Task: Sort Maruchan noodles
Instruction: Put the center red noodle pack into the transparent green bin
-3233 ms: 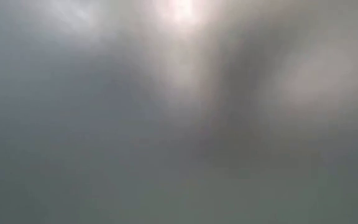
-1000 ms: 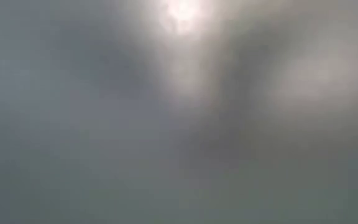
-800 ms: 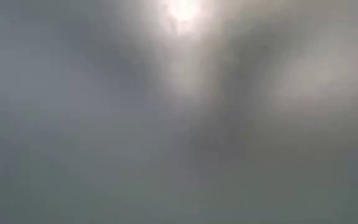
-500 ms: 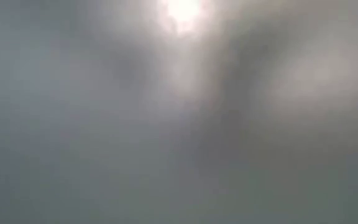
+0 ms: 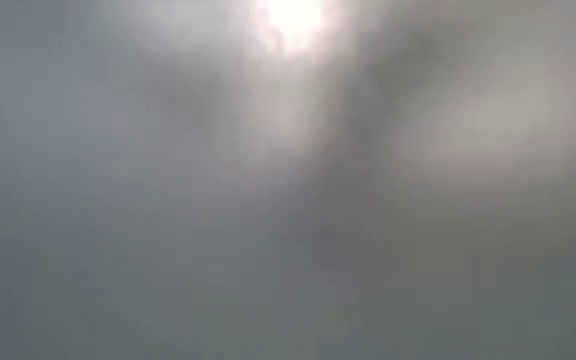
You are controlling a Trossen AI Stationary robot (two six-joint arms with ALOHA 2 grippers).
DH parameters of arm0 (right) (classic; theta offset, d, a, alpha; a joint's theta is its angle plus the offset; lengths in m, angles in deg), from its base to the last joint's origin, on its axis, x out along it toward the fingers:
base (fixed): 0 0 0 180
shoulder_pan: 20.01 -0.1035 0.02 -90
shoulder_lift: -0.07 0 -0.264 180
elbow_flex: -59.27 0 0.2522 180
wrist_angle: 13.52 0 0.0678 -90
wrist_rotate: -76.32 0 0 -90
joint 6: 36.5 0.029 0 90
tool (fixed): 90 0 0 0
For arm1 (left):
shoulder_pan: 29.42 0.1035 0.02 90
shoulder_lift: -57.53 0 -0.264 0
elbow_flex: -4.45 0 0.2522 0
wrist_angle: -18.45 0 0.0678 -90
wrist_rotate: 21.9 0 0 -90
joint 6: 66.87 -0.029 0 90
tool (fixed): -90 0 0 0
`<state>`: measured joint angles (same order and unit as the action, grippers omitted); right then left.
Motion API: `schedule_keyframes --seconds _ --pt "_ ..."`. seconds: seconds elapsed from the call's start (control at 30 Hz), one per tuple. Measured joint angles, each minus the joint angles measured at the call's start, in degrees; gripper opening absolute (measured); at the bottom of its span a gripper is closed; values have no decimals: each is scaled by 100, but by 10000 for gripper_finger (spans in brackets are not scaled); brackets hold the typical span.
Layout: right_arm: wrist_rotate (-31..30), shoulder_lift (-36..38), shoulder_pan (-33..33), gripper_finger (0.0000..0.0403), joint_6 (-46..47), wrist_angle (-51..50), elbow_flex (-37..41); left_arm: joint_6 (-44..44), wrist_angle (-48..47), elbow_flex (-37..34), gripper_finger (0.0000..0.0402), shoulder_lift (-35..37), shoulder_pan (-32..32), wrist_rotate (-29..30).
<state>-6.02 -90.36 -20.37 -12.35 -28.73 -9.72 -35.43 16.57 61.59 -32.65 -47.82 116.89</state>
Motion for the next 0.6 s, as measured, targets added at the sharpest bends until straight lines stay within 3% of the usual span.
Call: schedule_keyframes --seconds 0.3,0.5,0.6 --pt "211 -93 -13 60 -111 -163 -74 233 -449 0 0 281 -330 439" --pt "431 -157 -25 58 -93 -152 -65 303 -418 0 0 64 -348 -953" --pt "435 -157 -26 58 -90 -98 -65 504 -384 0 0 -254 -347 -1246"
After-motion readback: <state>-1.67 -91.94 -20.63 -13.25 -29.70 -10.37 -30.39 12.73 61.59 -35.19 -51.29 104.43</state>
